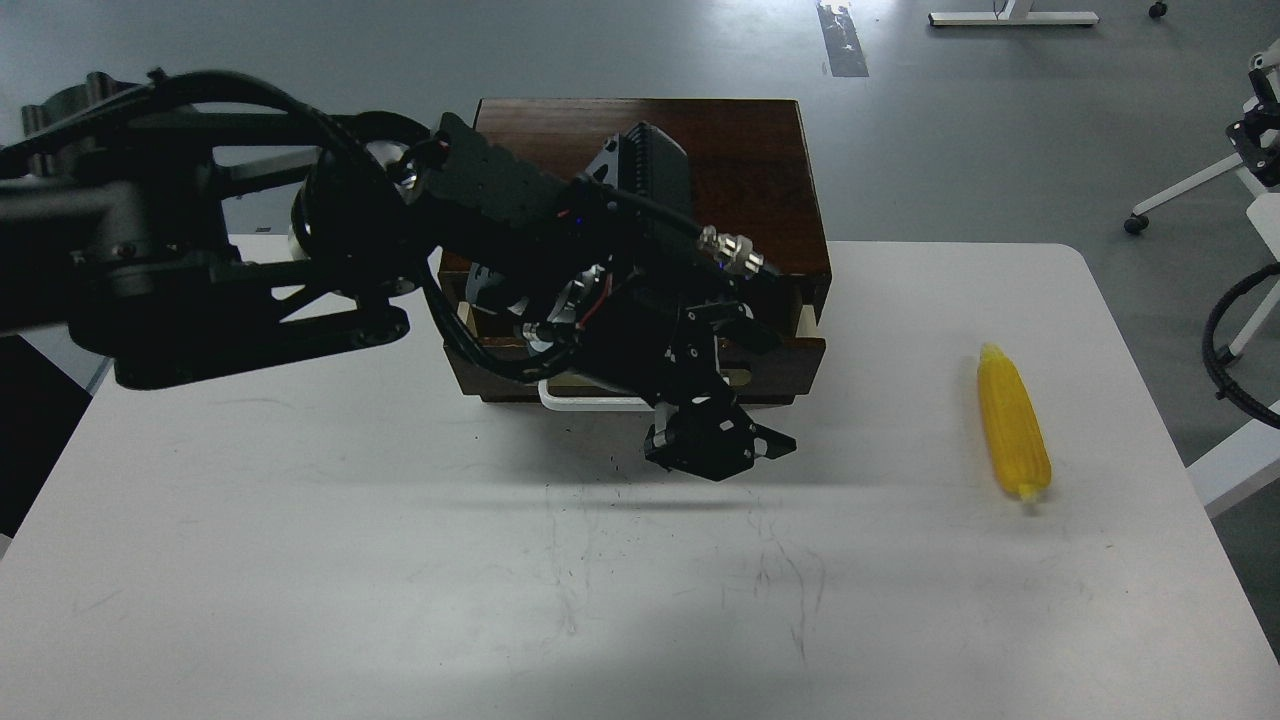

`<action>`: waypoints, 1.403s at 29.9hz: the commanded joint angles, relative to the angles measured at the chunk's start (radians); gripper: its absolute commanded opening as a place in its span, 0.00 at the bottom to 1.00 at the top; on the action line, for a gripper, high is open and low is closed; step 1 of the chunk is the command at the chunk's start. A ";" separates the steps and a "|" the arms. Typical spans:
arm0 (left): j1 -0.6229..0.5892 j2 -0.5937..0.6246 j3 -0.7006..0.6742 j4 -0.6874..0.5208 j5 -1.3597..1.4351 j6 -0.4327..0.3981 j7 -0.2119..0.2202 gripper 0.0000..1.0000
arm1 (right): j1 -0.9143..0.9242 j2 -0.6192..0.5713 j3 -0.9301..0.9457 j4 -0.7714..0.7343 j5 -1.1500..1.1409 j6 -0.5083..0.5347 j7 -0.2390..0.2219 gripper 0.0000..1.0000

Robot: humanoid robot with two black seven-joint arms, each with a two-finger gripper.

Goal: Put corn in drawer with both arms
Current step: 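Release the handle and raise the left arm away from the box, then reach the right gripper down to the yellow corn cob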

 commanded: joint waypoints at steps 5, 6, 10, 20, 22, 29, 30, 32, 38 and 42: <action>0.135 0.113 -0.106 0.138 -0.703 0.000 0.015 0.97 | 0.081 -0.055 -0.202 0.007 -0.148 0.000 0.003 1.00; 0.161 0.125 -0.119 0.147 -0.786 0.000 0.012 0.97 | 0.090 -0.061 -0.214 0.009 -0.170 0.000 0.003 1.00; 0.299 0.190 -0.209 0.173 -1.169 0.000 0.014 0.98 | 0.164 -0.085 -0.286 0.010 -0.328 -0.002 0.003 1.00; 0.476 0.067 -0.438 0.631 -1.585 0.000 0.011 0.98 | 0.313 -0.093 -0.466 0.073 -0.680 -0.001 0.015 1.00; 0.491 0.062 -0.465 0.694 -1.662 0.000 0.006 0.98 | 0.316 -0.090 -0.474 0.088 -0.737 -0.002 0.038 1.00; 0.601 0.110 -0.532 0.730 -1.884 0.000 0.004 0.98 | 0.296 -0.089 -0.507 0.197 -1.048 -0.005 0.065 1.00; 0.609 0.111 -0.532 0.731 -1.884 0.000 0.004 0.98 | 0.294 -0.089 -0.512 0.205 -1.073 -0.008 0.065 1.00; 0.629 0.113 -0.532 0.738 -1.887 0.000 0.004 0.98 | 0.291 -0.087 -0.521 0.237 -1.132 -0.025 0.065 1.00; 0.680 0.113 -0.535 0.742 -1.891 0.000 0.000 0.98 | 0.236 -0.089 -0.575 0.363 -1.189 -0.134 0.064 1.00; 0.684 0.111 -0.536 0.742 -1.891 0.000 -0.002 0.98 | 0.166 -0.075 -0.642 0.372 -1.202 -0.226 0.056 1.00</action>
